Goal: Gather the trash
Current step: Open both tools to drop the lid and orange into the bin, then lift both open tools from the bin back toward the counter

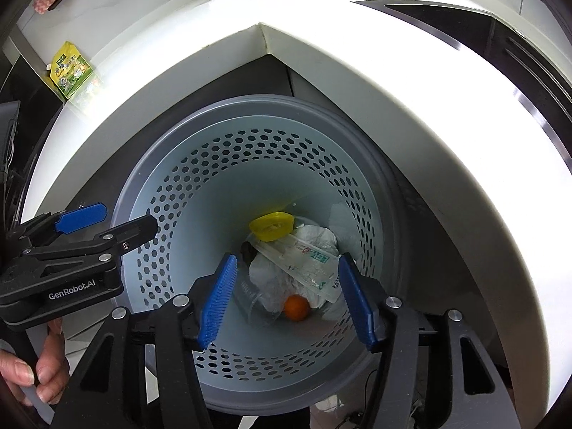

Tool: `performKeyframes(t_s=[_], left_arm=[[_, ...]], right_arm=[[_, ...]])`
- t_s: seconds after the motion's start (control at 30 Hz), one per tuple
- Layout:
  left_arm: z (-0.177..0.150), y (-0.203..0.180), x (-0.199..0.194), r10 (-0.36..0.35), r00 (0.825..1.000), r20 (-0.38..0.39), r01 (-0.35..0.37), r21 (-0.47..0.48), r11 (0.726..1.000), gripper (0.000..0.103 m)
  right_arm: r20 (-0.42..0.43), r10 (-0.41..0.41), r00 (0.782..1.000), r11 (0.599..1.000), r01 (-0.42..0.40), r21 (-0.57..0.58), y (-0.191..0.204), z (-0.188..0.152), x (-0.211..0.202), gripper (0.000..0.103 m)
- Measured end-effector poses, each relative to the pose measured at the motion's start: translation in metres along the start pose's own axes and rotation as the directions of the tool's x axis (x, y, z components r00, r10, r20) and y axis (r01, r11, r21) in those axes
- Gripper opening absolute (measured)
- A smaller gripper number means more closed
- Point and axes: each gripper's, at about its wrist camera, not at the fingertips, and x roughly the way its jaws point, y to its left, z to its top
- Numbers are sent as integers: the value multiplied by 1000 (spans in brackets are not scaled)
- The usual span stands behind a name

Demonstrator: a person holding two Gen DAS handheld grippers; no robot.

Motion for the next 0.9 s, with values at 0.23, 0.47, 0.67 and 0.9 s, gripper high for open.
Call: performKeyframes(t_s=[0.23,0.47,0.67,0.9], left_arm=[[-1,-2,-8,4,1000,8,-4,9,1000,80],[0,-6,-29,0,1000,29,-1,28,1000,84],[9,-4,-52,16,998,59,-19,43,999,87],[33,9,-94,34,989,147,-39,29,999,94]], right_arm=[[3,2,1000,1000,-3,17,-4,-2,-8,57],[15,10,1000,1000,-10,20,-4,-2,-20,57],[41,28,999,999,-29,23,0,4,-37,57],[90,34,995,999,-36,20,6,21,-59,59]])
